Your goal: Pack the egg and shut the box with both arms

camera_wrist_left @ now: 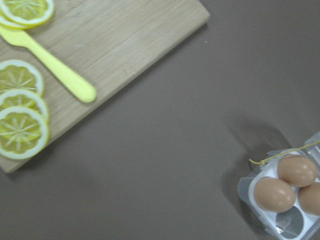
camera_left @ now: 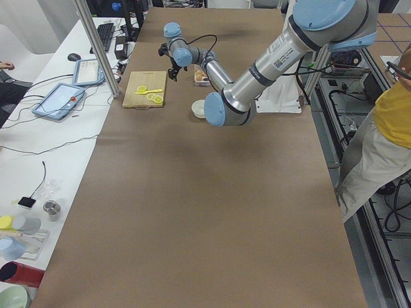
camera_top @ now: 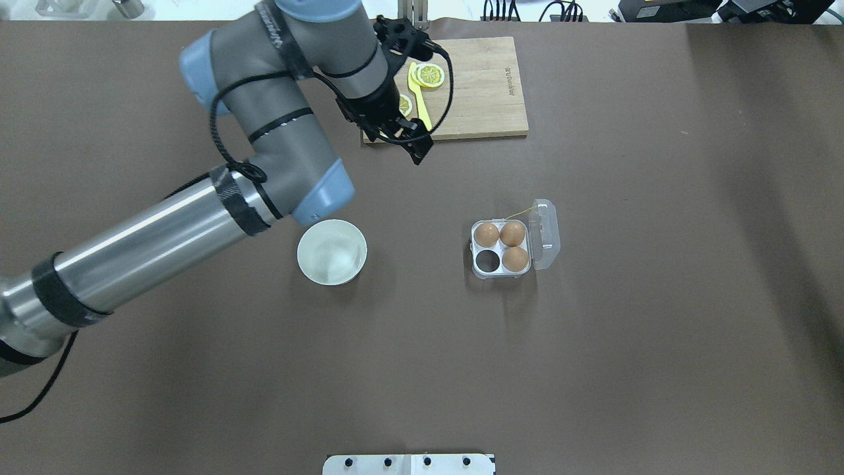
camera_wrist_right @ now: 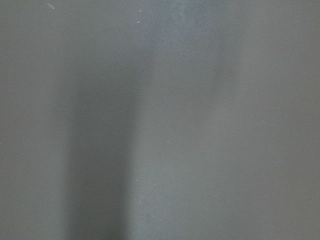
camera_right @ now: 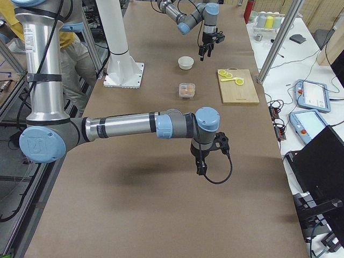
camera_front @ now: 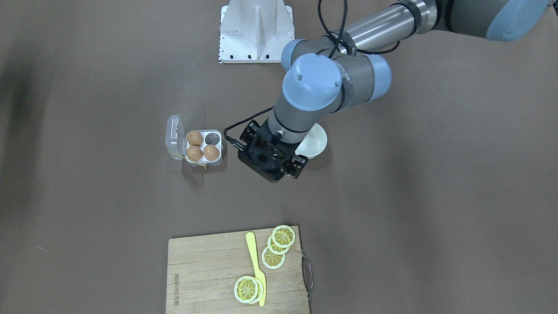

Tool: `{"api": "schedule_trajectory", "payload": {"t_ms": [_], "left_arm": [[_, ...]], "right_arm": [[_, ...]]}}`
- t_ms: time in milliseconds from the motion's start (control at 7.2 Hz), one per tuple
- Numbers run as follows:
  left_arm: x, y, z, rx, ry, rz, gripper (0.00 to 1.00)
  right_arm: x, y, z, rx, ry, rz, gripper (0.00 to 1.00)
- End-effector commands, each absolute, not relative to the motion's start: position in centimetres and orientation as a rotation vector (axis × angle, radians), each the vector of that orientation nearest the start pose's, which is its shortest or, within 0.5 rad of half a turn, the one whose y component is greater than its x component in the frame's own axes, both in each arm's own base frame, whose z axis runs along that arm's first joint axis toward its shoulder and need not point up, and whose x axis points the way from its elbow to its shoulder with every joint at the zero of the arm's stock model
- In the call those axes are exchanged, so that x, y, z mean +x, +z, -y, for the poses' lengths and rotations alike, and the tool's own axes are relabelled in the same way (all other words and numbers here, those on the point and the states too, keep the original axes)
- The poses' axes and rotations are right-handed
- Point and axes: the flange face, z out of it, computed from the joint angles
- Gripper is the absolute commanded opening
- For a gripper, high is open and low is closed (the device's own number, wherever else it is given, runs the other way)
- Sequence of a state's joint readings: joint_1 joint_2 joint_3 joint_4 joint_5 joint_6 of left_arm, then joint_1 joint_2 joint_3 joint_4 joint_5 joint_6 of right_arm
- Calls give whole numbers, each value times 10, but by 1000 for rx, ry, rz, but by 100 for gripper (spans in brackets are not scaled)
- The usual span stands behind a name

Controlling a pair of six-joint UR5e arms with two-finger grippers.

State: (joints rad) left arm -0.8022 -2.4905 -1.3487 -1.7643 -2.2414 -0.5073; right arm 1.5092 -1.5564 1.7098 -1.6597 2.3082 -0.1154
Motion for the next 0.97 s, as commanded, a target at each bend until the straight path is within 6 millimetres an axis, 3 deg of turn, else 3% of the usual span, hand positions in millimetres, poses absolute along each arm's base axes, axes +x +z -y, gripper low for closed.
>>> {"api": "schedule_trajectory", "payload": {"t_ms": [0,417,556,833], "left_arm": [[352,211,628,246,437,-1099,98],[213,311,643,252,229,-1040,98],[167,347,636,255,176,-1022,98],[76,422,602,282,119,-975,98]], "right_arm": [[27,589,505,85,-207,739,100],[20,583,506,96,-231,749,100],[18,579,506,102,-239,756,100],[9,574,511,105,-260,757,100]]}}
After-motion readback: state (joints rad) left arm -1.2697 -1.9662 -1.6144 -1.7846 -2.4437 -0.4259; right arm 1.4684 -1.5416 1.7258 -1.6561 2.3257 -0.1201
